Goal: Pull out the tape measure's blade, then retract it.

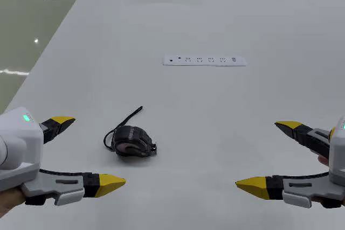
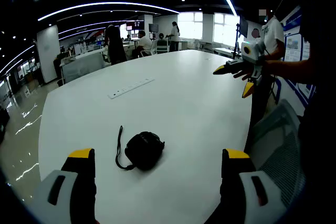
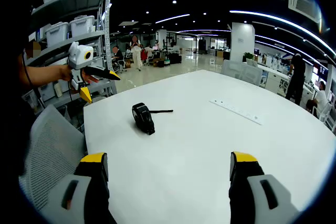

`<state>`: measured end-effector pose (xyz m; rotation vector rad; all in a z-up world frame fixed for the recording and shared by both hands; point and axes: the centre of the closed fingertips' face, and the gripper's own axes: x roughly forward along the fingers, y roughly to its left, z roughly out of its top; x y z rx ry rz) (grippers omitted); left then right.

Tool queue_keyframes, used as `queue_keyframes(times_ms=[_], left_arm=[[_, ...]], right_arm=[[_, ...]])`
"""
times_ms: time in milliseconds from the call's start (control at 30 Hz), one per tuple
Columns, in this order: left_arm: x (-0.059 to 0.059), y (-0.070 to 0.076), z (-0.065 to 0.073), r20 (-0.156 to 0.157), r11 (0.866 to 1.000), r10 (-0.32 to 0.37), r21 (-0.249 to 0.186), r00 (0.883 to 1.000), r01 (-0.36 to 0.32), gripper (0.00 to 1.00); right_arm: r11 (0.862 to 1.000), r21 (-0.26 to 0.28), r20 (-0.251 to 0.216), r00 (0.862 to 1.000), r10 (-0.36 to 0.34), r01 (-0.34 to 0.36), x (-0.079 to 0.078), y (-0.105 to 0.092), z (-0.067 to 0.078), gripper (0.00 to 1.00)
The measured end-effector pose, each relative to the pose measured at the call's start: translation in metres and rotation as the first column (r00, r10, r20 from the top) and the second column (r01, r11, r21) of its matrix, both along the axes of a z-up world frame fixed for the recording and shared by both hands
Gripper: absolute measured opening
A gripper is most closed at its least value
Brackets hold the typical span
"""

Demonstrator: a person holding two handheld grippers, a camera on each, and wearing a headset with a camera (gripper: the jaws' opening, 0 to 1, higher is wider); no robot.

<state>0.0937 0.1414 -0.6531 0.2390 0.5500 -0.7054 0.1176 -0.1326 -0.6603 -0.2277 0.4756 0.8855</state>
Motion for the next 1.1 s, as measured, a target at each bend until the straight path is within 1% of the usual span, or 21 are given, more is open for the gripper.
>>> queue_keyframes(times_ms=[367,533,633,900,1000,1067,1100], left_arm=[[-0.0006,0.0004,-0.0017,-0.003,1.0,-0.007,0.011,1.0,0.007,0.99],[-0.0012,-0.001,-0.0023,-0.008,1.0,-0.011,0.014,1.0,0.012,0.97],[-0.0001,-0.0012,-0.0018,-0.002,1.0,-0.013,0.016,1.0,0.013,0.97],[0.0026,-0.0011,-0.0039,-0.005,1.0,-0.02,0.024,1.0,0.021,0.97],[0.0025,-0.0027,-0.0049,-0.009,0.999,-0.029,0.031,1.0,0.029,0.97],[0.0032,-0.0042,-0.0043,-0.002,0.999,-0.037,0.039,0.999,0.037,0.96],[0.0039,-0.0039,-0.0051,-0.005,0.998,-0.04,0.042,0.999,0.04,0.96]], right_arm=[[1.0,-0.01,0.0,1.0,0.01,-0.01,-0.0016,0.0007,-0.0007,0.98],[1.0,-0.01,-0.003,1.0,0.015,-0.015,-0.0015,0.0003,-0.0017,0.97],[1.0,-0.013,-0.006,1.0,0.021,-0.021,-0.0024,0.0009,-0.002,0.97],[0.999,-0.018,-0.005,1.0,0.029,-0.029,-0.0023,0.0,-0.0038,0.95],[0.999,-0.02,-0.006,0.999,0.033,-0.033,-0.0023,-0.0003,-0.0045,0.95],[0.999,-0.025,-0.005,0.999,0.035,-0.035,-0.0021,-0.0007,-0.0049,0.94],[0.999,-0.025,-0.005,0.999,0.037,-0.037,-0.0018,-0.0007,-0.0049,0.94]])
